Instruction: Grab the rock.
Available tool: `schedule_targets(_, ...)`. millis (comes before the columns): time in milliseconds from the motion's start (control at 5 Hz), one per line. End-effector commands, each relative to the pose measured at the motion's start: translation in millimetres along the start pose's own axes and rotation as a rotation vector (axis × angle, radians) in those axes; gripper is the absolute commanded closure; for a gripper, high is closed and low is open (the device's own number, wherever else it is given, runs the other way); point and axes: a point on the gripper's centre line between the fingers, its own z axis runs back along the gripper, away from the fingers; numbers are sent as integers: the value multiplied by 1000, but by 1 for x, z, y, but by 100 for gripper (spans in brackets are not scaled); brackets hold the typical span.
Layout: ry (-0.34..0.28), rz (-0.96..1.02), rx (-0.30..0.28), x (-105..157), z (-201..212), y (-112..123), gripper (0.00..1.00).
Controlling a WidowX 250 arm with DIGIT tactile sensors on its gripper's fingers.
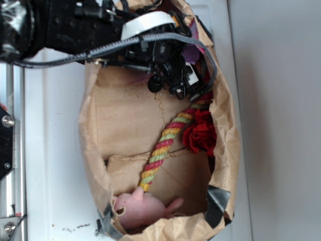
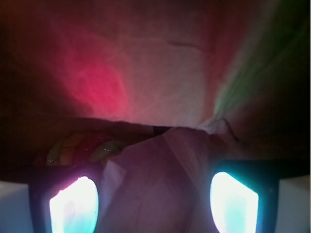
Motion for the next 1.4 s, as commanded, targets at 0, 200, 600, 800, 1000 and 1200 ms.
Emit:
schedule_targets(0, -57, 9, -2, 20, 14, 3, 0)
schedule_targets(200, -57, 9, -2, 20, 14, 3, 0)
schedule_targets(600, 0, 63, 29, 27, 18, 1, 0)
schedule_targets(800, 46, 83, 5, 39, 31, 7, 0)
schedule_targets(1000, 62, 103, -23, 50, 40, 15, 0)
schedule_targets(1200, 55, 114, -50, 54, 50, 17, 0)
